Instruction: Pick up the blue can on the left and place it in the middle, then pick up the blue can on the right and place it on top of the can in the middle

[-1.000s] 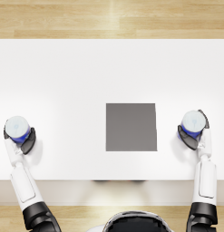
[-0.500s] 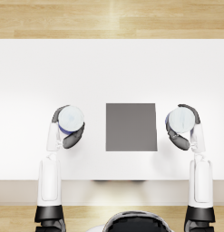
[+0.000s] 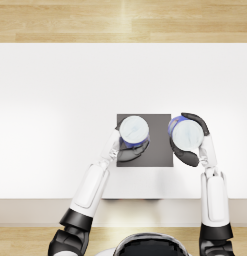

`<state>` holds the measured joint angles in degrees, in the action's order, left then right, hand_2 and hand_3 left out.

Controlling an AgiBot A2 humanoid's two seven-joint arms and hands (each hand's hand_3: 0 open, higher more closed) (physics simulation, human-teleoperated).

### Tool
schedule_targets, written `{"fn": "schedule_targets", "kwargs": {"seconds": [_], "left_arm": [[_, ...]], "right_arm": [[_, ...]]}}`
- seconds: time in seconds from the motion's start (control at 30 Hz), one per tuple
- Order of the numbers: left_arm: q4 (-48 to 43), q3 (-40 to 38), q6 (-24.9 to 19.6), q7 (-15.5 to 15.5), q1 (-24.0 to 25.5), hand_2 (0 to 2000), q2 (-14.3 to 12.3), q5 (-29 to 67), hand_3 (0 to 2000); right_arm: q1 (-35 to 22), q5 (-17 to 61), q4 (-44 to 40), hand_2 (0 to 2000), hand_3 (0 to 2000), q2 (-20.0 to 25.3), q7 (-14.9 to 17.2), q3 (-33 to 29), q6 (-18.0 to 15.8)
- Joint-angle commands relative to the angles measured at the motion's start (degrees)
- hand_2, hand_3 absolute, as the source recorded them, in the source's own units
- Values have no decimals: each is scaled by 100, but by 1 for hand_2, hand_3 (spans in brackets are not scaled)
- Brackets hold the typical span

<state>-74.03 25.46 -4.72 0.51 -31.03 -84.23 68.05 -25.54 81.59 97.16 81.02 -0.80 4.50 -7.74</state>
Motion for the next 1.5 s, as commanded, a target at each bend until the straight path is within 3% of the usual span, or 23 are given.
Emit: {"fn": "schedule_targets", "kwargs": {"seconds": [0.03,0.07,0.17,0.23,0.4,0.43,0.5,0.57,0.67,0.73,0.8,0.83,0.87,0.93,0.97,1.1,1.23,1.27,1.33,1.4,1.5], "left_arm": [[604,396,-1,2,-328,2000,-232,-13,1520],[765,441,-1,105,-371,2000,-282,-21,1520],[1240,595,-4,1166,-419,2000,-375,-35,1520],[1652,652,-21,1565,-458,2000,-439,-40,1520],[2114,684,-44,1897,-496,2000,-560,-42,1520],[2329,1274,-45,1919,-722,2000,-371,-43,1520],[2564,1050,-40,1946,-632,2000,-547,-44,1520],[2881,1511,-33,1957,-776,2000,-472,-43,1520],[2826,1429,-33,1961,-603,2000,-460,-41,1520],[3382,1612,-30,1962,-870,2000,-556,-40,1520],[3225,1590,-29,1962,-682,2000,-504,-40,1520],[3400,1616,-28,1963,-869,639,-548,-40,1193],[3384,1636,-45,1959,-850,0,-537,-39,867],[3223,1369,114,1947,-714,0,-548,-38,213],[2926,1327,208,1947,-587,0,-468,-39,0],[1728,1059,380,1945,-59,0,-156,-41,0],[-147,702,443,1839,841,0,462,-43,0],[-642,607,451,1304,1084,0,641,-43,0],[-1279,385,462,645,1421,0,885,-44,0],[-1696,251,467,307,1677,0,1072,-44,0],[-1932,107,470,81,1873,0,1145,-44,0]], "right_arm": [[-179,0,166,2000,1520,53,1,154,7],[-212,0,176,2000,1520,72,0,183,12],[-318,0,203,2000,1520,134,3,290,-33],[-373,0,213,2000,1520,173,-1,349,-36],[-350,0,274,2000,1520,213,5,334,-45],[-379,0,314,2000,1520,232,7,340,-71],[-465,0,296,2000,1520,277,8,374,-63],[-588,0,249,2000,1520,336,11,423,-62],[-714,0,164,2000,1520,406,8,487,-56],[-772,0,194,2000,1520,447,10,543,-41],[-828,0,161,2000,1520,486,10,582,-47],[-831,0,158,2000,1520,497,11,596,-41],[-834,0,155,2000,1520,507,12,611,-45],[-848,-1,111,2000,1520,533,8,682,-57],[-835,-1,137,2000,1520,538,6,700,-54],[-831,0,105,2000,1520,577,9,828,-69],[-908,-1,59,2000,1520,657,88,1015,2],[-887,-1,44,2000,1520,661,286,1058,320],[-870,-1,54,2000,1520,676,823,1115,1204],[-795,-1,5,2000,1520,664,1105,1239,1663],[-688,-2,-53,2000,1520,647,1288,1439,1967]]}}
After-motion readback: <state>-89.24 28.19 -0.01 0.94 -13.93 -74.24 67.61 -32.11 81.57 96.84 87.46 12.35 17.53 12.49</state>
